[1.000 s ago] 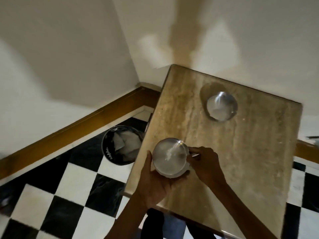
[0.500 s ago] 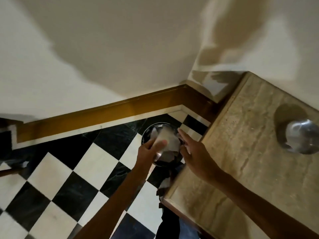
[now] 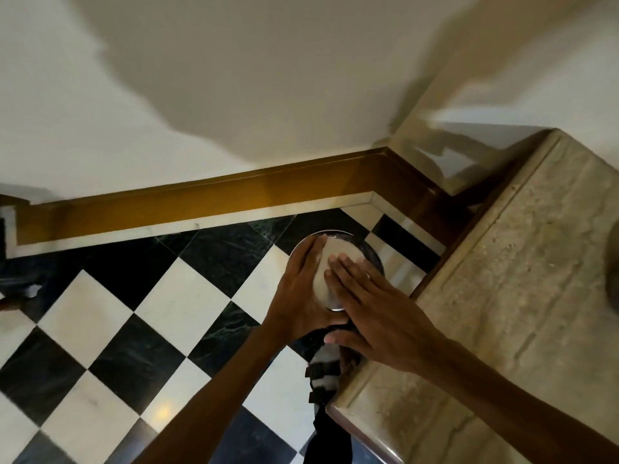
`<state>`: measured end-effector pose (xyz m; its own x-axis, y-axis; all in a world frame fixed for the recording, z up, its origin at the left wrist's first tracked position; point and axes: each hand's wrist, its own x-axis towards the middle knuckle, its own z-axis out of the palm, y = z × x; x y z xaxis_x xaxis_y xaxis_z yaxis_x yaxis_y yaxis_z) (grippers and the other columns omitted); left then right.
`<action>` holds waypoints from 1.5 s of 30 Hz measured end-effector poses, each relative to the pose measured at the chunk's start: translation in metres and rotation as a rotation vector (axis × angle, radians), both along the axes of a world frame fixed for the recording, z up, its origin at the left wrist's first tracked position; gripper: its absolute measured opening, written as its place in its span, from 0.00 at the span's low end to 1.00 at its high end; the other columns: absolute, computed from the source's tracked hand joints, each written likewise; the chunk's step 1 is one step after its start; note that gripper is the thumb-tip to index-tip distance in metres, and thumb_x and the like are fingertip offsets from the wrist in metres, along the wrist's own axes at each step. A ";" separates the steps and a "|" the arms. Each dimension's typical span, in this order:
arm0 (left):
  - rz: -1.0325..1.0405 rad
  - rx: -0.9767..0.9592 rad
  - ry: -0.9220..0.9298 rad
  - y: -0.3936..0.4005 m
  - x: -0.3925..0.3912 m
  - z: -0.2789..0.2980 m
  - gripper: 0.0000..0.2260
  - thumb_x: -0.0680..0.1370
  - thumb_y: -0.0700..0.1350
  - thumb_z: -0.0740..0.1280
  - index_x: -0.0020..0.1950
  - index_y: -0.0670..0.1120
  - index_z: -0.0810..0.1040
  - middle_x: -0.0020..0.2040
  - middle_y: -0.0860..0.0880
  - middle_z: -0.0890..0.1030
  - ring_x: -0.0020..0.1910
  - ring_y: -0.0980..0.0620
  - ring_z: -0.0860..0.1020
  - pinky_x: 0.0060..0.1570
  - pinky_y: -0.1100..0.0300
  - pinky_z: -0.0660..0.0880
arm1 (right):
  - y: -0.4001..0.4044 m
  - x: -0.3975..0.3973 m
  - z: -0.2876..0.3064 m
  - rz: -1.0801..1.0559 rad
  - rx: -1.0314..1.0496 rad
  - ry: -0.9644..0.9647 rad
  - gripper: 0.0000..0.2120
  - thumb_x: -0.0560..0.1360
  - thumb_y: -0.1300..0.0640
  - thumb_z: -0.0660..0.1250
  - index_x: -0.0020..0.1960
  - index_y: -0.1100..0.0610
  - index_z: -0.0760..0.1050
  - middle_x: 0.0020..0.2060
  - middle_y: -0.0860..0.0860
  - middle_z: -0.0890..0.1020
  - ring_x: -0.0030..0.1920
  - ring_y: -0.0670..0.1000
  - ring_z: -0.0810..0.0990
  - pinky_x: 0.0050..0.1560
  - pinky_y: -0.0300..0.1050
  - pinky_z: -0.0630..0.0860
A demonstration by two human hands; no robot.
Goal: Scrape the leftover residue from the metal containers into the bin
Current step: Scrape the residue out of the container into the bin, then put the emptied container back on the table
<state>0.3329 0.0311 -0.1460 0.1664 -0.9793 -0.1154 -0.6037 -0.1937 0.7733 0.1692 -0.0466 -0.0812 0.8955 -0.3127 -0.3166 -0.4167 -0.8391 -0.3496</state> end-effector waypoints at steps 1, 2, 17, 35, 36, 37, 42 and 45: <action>-0.001 -0.036 -0.009 0.002 -0.002 -0.001 0.52 0.64 0.72 0.72 0.78 0.51 0.53 0.78 0.46 0.62 0.76 0.41 0.64 0.72 0.43 0.70 | 0.000 0.001 0.003 -0.029 0.000 -0.022 0.44 0.77 0.28 0.50 0.80 0.60 0.52 0.79 0.60 0.56 0.80 0.60 0.55 0.77 0.61 0.61; 0.004 -0.067 0.000 0.002 -0.004 0.000 0.51 0.66 0.73 0.70 0.78 0.52 0.52 0.77 0.48 0.61 0.76 0.40 0.65 0.72 0.42 0.70 | 0.001 0.001 0.006 -0.048 -0.003 -0.039 0.45 0.77 0.28 0.50 0.80 0.60 0.51 0.79 0.59 0.55 0.80 0.60 0.55 0.78 0.60 0.59; 0.019 0.036 -0.031 -0.011 -0.012 0.001 0.52 0.66 0.75 0.69 0.79 0.49 0.53 0.78 0.46 0.62 0.77 0.39 0.63 0.69 0.36 0.72 | -0.007 -0.003 0.007 -0.095 0.018 0.014 0.49 0.74 0.24 0.50 0.80 0.59 0.49 0.80 0.59 0.55 0.80 0.59 0.54 0.78 0.61 0.57; 0.059 0.149 -0.029 -0.002 -0.024 0.003 0.53 0.64 0.74 0.72 0.79 0.48 0.57 0.79 0.46 0.62 0.77 0.42 0.64 0.71 0.42 0.72 | -0.003 -0.018 -0.003 -0.249 0.183 -0.105 0.39 0.79 0.32 0.45 0.80 0.57 0.50 0.80 0.56 0.58 0.80 0.55 0.54 0.77 0.58 0.61; 0.116 0.173 0.009 -0.001 -0.022 0.003 0.53 0.63 0.75 0.71 0.78 0.47 0.60 0.78 0.46 0.64 0.76 0.44 0.66 0.71 0.45 0.72 | -0.005 -0.019 0.003 -0.385 0.240 -0.190 0.36 0.80 0.34 0.46 0.80 0.56 0.52 0.80 0.55 0.59 0.80 0.54 0.55 0.77 0.53 0.62; 0.179 0.216 0.069 -0.003 -0.024 0.008 0.52 0.62 0.75 0.72 0.78 0.47 0.64 0.77 0.47 0.67 0.74 0.47 0.68 0.70 0.48 0.73 | -0.005 -0.024 0.010 -0.543 0.303 -0.273 0.33 0.81 0.37 0.48 0.80 0.54 0.53 0.80 0.54 0.59 0.80 0.52 0.56 0.76 0.44 0.63; 0.433 0.471 0.909 -0.029 -0.033 0.058 0.29 0.70 0.57 0.77 0.67 0.47 0.78 0.64 0.29 0.77 0.57 0.45 0.82 0.65 0.39 0.77 | -0.008 -0.053 0.023 -0.968 0.548 -0.433 0.26 0.83 0.46 0.57 0.79 0.45 0.55 0.79 0.47 0.60 0.77 0.44 0.61 0.63 0.25 0.65; 0.615 0.566 1.402 -0.037 -0.049 0.088 0.28 0.69 0.59 0.74 0.66 0.48 0.77 0.65 0.34 0.79 0.61 0.36 0.80 0.66 0.31 0.72 | -0.014 -0.078 0.033 -1.034 0.669 -0.488 0.25 0.81 0.46 0.60 0.76 0.46 0.61 0.74 0.48 0.68 0.71 0.44 0.70 0.62 0.36 0.74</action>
